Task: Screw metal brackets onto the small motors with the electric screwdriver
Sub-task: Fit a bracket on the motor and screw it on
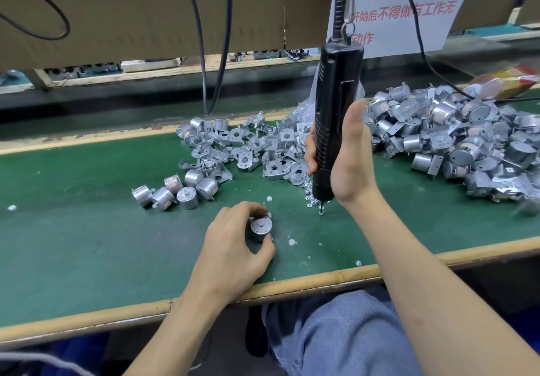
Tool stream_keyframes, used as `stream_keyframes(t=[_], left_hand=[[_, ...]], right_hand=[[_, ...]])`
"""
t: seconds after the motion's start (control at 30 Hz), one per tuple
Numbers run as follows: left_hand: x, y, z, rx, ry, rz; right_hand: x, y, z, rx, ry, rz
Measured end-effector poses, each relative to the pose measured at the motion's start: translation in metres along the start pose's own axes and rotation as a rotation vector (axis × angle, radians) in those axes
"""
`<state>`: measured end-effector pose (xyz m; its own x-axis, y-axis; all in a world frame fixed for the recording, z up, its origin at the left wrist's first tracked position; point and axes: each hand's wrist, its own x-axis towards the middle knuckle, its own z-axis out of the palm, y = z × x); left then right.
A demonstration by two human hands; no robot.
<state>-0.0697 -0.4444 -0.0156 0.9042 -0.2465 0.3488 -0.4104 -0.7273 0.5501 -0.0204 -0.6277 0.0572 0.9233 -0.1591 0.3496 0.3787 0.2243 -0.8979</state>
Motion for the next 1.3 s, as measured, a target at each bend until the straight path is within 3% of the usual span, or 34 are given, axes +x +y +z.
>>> stream_keyframes(t=[0.47, 0.6, 0.7, 0.83, 1.0, 1.17, 1.3], left_hand=[[0.000, 0.000, 0.001, -0.040, 0.011, 0.016], [0.018, 0.002, -0.004, -0.206, 0.070, -0.111], [0.057, -0.005, -0.005, 0.001, 0.059, -0.042], [0.101, -0.005, 0.006, 0.270, -0.148, 0.106], [0.125, -0.005, 0.018, 0.448, -0.236, 0.123], [0.124, -0.008, 0.015, 0.347, -0.218, 0.147], [0.114, -0.012, 0.004, 0.121, -0.209, 0.012]], right_hand=[[0.001, 0.002, -0.004, -0.030, 0.032, -0.019], [0.001, 0.002, -0.006, -0.028, 0.054, -0.016], [0.000, 0.003, -0.005, -0.036, 0.064, -0.023], [0.000, 0.003, -0.003, -0.066, 0.073, -0.034], [0.000, 0.004, -0.004, -0.076, 0.092, -0.031], [-0.001, 0.003, -0.002, -0.101, 0.098, -0.039], [-0.001, 0.004, -0.004, -0.101, 0.093, -0.051]])
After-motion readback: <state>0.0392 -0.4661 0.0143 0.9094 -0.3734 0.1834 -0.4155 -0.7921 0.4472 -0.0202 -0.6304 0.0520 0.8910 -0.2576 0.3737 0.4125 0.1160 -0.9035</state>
